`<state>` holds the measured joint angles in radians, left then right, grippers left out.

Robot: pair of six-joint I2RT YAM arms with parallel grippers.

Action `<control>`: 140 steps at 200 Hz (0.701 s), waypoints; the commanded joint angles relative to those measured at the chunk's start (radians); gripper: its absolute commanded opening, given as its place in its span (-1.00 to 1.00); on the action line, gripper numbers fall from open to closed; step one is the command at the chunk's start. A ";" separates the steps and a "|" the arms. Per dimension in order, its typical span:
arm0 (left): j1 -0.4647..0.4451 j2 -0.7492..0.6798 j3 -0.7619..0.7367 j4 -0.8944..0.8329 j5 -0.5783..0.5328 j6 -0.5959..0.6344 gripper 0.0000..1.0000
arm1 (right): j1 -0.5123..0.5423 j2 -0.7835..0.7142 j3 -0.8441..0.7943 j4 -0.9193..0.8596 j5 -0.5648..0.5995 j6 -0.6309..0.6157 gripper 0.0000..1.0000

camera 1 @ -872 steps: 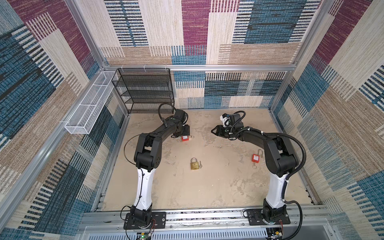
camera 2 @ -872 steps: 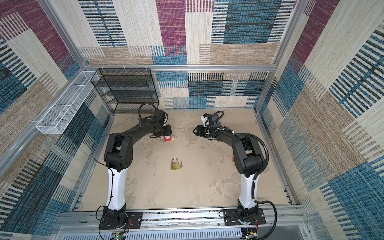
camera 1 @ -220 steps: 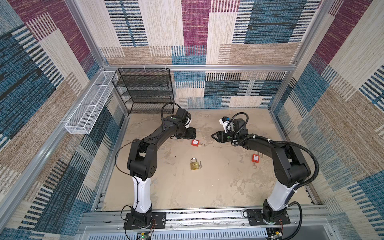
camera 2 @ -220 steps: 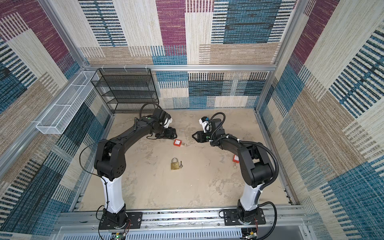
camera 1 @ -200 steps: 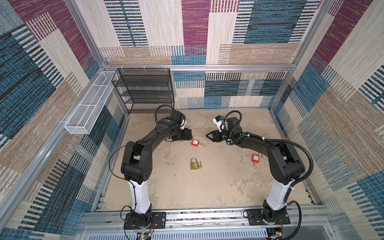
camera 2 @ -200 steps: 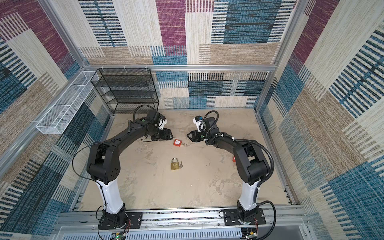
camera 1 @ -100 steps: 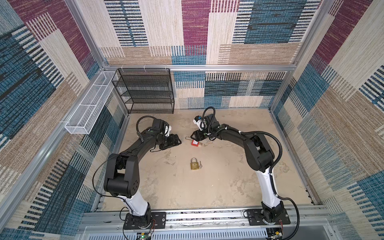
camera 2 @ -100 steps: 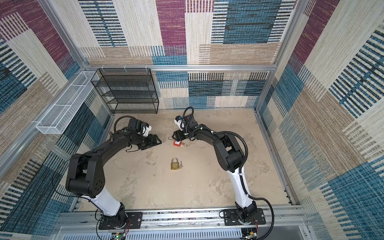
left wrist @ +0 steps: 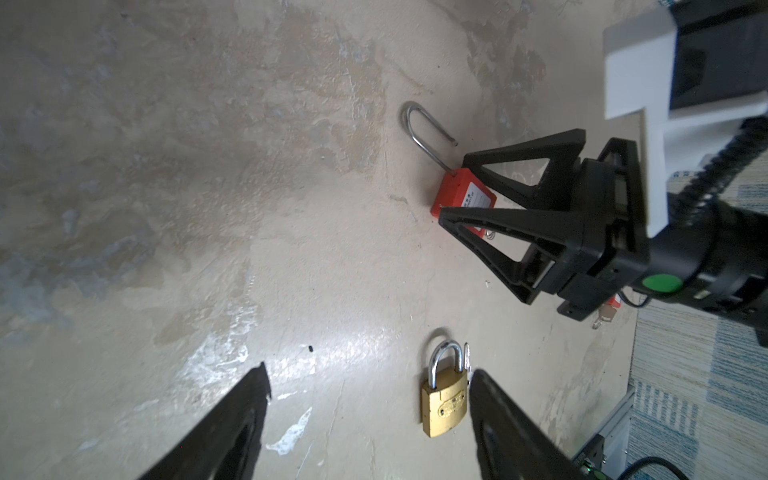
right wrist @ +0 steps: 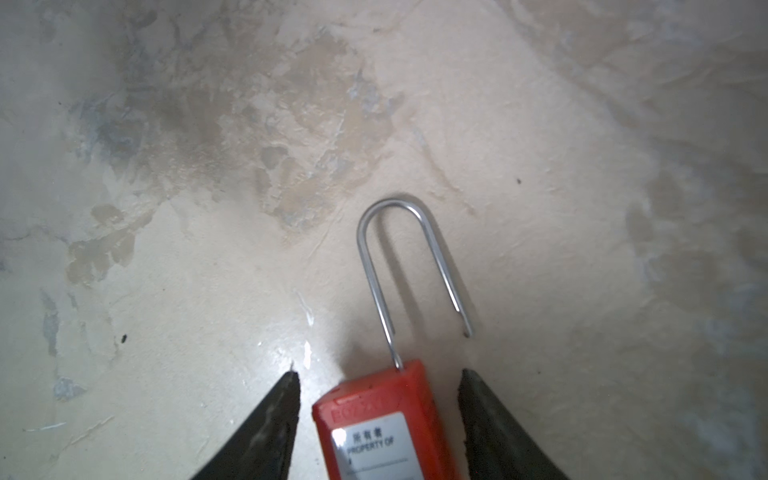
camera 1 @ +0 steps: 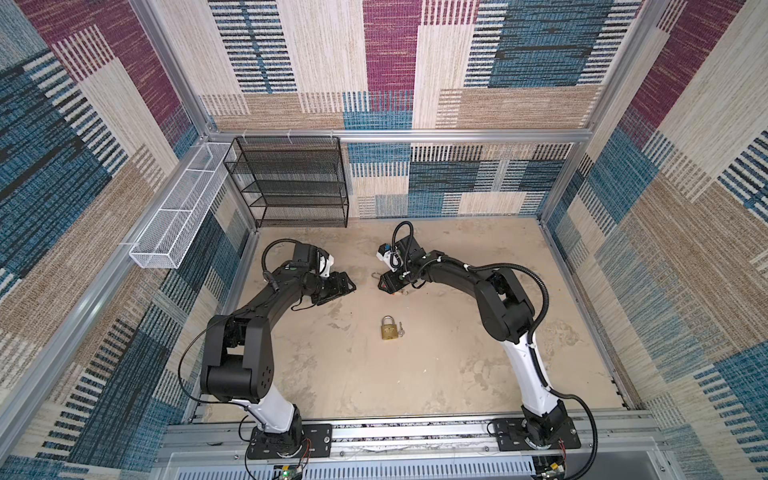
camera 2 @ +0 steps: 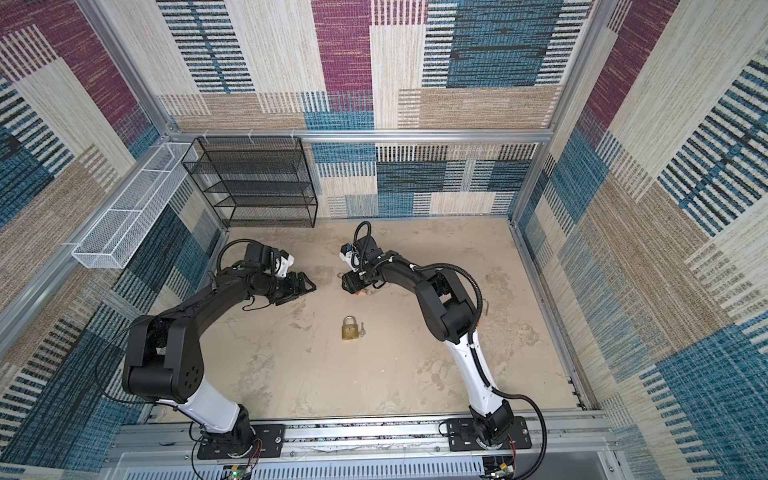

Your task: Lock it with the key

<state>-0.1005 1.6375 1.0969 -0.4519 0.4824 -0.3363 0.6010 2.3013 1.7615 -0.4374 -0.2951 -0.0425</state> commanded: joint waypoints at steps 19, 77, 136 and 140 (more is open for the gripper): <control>0.001 -0.017 -0.018 0.025 0.029 0.000 0.54 | 0.017 -0.043 -0.066 -0.017 0.112 -0.027 0.22; -0.001 -0.024 -0.043 0.042 0.050 -0.033 0.52 | 0.045 -0.077 -0.140 0.020 0.167 -0.062 0.11; -0.014 -0.028 -0.068 0.135 0.130 -0.142 0.48 | 0.066 -0.084 -0.143 0.027 0.206 -0.083 -0.21; -0.016 -0.033 -0.074 0.143 0.129 -0.150 0.49 | 0.068 -0.087 -0.143 0.029 0.208 -0.083 -0.27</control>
<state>-0.1089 1.6176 1.0389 -0.3767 0.5575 -0.4156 0.6632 2.2227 1.6203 -0.3779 -0.1055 -0.1173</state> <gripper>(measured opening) 0.743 0.426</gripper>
